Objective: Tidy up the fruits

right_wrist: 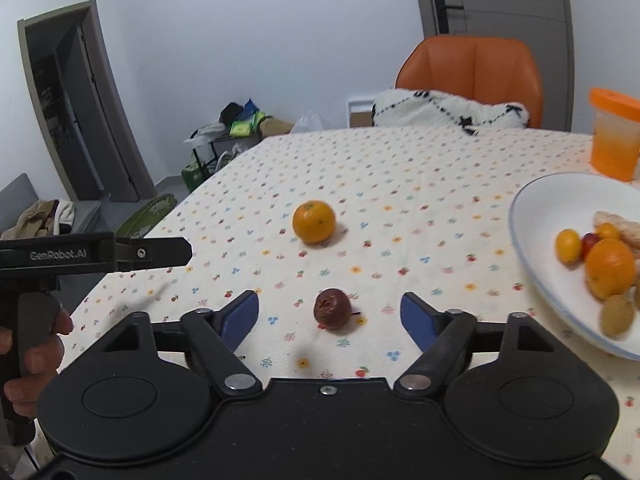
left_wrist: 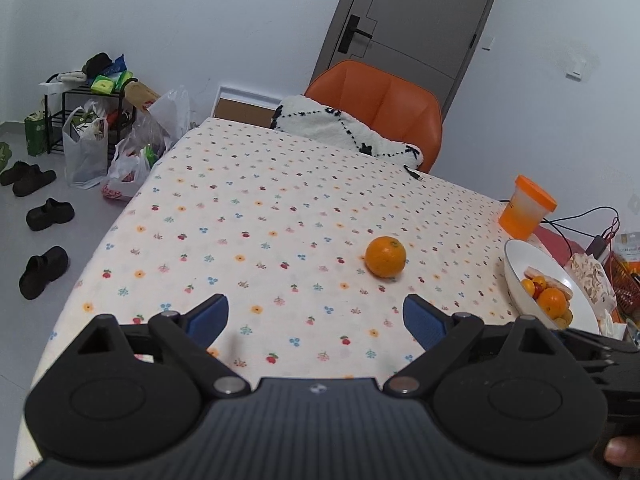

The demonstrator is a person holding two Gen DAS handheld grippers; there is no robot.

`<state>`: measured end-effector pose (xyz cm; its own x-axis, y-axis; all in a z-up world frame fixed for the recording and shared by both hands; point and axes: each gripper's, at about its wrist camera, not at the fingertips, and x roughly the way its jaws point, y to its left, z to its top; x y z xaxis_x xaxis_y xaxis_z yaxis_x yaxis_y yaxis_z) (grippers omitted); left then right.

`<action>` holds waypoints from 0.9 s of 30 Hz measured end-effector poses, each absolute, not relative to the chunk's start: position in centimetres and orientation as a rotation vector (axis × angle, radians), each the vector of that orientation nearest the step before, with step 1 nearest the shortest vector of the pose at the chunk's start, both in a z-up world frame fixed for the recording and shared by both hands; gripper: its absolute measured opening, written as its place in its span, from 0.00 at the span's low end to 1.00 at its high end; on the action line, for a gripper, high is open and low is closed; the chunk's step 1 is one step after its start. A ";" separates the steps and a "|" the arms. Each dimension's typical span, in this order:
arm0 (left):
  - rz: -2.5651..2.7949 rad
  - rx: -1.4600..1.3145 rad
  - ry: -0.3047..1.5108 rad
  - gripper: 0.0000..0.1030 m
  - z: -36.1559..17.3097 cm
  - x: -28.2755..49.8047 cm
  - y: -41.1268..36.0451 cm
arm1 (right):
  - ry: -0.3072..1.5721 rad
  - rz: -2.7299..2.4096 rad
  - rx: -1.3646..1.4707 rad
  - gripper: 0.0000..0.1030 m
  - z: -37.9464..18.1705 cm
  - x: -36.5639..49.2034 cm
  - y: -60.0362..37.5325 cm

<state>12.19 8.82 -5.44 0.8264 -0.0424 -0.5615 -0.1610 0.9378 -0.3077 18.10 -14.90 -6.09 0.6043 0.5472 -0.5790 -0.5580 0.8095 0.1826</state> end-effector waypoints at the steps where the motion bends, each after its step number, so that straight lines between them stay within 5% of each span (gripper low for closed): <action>1: 0.062 -0.356 0.598 0.89 -5.5 12.2 8.9 | 0.671 0.639 -0.019 0.68 -6.3 18.4 -14.7; 5: 0.052 -0.356 0.599 0.87 -5.8 12.6 9.1 | 0.687 0.644 -0.022 0.62 -7.0 19.1 -14.2; 15: 0.028 -0.348 0.618 0.83 -6.3 14.4 8.4 | 0.690 0.651 -0.075 0.21 -7.5 20.0 -13.6; 27: -0.015 -0.310 0.635 0.77 -6.0 17.3 6.3 | 0.662 0.630 -0.014 0.21 -6.6 21.5 -15.3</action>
<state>17.35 6.28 -6.02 0.8064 -0.1080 -0.5814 -0.0806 0.9540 -0.2889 21.53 -15.28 -6.59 0.6106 0.5418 -0.5776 -0.5505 0.8147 0.1823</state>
